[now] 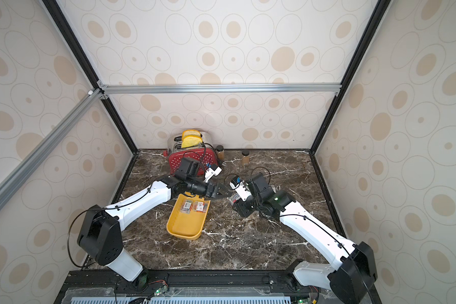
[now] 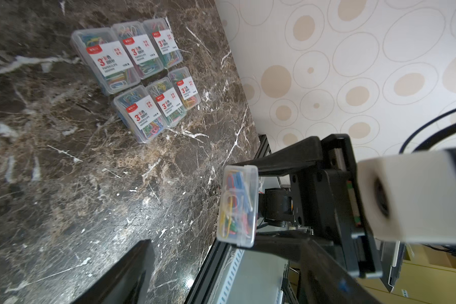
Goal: Take the paper clips out of the storage box
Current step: Place the boxed paper clips at the center of the board.
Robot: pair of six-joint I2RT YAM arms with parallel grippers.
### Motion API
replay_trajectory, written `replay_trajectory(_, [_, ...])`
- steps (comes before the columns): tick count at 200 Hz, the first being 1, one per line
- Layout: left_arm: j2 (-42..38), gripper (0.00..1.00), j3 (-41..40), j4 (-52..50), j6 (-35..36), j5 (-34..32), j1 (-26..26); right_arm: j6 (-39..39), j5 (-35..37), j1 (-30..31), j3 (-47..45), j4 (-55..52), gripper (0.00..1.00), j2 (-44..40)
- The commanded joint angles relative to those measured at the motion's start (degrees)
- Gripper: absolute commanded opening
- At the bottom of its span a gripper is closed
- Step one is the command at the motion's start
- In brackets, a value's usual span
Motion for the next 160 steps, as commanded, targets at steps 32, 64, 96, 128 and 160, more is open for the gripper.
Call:
replay_trajectory(32, [-7.4, 0.99, -2.7, -0.5, 1.4, -7.1, 3.5, 9.8, 3.1, -5.8, -7.4, -8.7, 0.27, -2.9])
replay_trajectory(64, [-9.9, 0.99, -4.2, -1.7, 2.0, -11.5, 3.5, 12.5, 4.3, -9.6, -10.6, -8.9, 0.27, -1.2])
replay_trajectory(96, [-11.5, 0.99, -4.4, -4.2, 3.3, -15.3, 3.6, 13.8, 3.4, -12.8, -13.1, -5.8, 0.27, 2.3])
replay_trajectory(128, [-12.6, 0.99, -5.0, -5.3, 3.3, -17.3, 3.6, 14.8, 3.7, -13.8, -14.4, -3.6, 0.26, 6.3])
replay_trajectory(160, [-13.0, 0.99, -5.8, -5.0, 3.0, -17.3, 3.6, 15.2, 4.2, -14.4, -15.7, -0.7, 0.27, 8.7])
